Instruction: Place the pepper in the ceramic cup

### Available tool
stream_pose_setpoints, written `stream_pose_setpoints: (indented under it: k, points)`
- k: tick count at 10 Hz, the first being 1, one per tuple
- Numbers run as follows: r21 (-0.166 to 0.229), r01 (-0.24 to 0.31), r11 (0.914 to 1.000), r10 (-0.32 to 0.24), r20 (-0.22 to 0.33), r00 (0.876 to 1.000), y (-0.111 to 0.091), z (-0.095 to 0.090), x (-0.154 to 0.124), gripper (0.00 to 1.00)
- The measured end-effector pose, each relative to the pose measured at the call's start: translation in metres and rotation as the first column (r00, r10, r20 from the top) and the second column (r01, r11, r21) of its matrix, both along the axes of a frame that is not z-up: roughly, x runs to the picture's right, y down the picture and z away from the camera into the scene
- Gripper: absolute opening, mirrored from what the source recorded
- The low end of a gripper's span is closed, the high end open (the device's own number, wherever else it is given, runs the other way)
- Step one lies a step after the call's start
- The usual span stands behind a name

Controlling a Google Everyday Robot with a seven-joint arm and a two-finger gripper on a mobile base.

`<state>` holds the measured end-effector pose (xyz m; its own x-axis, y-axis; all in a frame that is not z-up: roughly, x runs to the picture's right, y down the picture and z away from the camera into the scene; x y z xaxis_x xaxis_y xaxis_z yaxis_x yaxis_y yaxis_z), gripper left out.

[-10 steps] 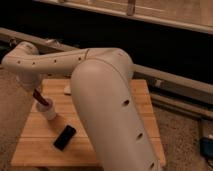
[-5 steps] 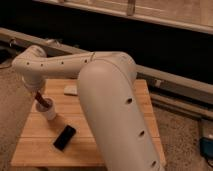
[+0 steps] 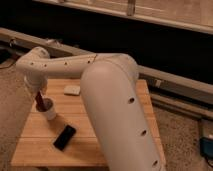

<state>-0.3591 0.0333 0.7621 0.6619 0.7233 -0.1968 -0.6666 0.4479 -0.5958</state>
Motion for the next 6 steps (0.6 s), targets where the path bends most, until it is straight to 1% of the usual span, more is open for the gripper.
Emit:
stream_pose_setpoints:
  k: [6]
  points:
    - [0.0,0.002,1.0,-0.002,0.001,1.0,0.0006,-0.0004,-0.0012,0.8]
